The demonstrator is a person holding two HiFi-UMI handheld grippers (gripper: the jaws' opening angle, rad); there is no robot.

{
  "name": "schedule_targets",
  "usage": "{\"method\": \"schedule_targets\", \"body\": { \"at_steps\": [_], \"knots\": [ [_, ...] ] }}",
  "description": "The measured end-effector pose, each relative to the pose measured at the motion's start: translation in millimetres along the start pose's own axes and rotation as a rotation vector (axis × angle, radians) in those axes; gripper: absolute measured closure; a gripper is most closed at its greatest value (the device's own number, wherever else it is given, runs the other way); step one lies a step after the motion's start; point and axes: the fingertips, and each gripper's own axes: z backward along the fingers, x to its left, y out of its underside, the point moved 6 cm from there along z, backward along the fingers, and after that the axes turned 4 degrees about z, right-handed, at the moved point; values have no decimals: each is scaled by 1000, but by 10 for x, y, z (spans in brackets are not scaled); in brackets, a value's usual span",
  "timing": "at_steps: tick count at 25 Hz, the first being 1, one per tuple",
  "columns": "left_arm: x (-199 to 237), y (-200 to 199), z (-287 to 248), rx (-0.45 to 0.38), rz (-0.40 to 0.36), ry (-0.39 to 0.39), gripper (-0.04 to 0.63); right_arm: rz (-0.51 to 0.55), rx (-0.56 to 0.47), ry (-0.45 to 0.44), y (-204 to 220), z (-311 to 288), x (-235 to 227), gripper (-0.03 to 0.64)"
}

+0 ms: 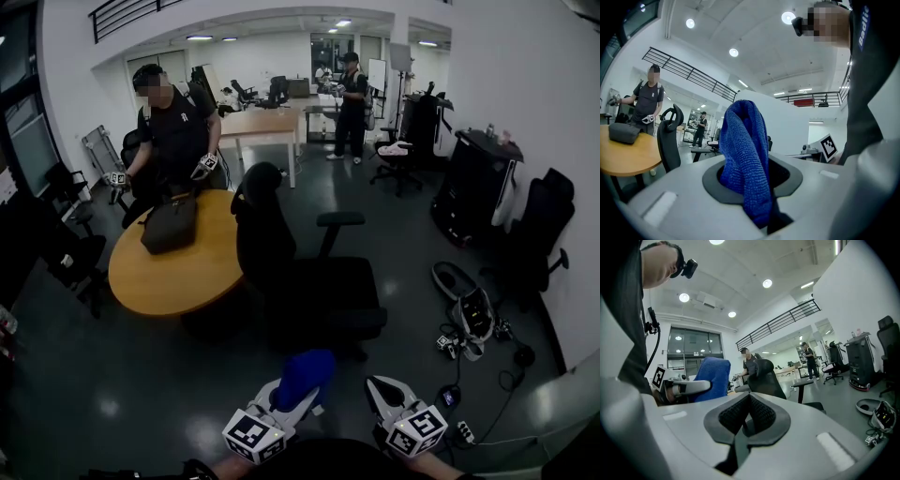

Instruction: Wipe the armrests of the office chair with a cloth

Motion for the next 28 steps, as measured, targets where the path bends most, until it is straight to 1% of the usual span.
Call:
{"method": "schedule_targets", "body": {
  "at_steps": [17,28],
  "knots": [
    [-111,130,-328,24,1,55,472,-12,-13,67,28,261,-281,612],
    [-205,76,-664,44,-15,76,472,-20,-29,101,-31,476,-563,614]
  ]
}}
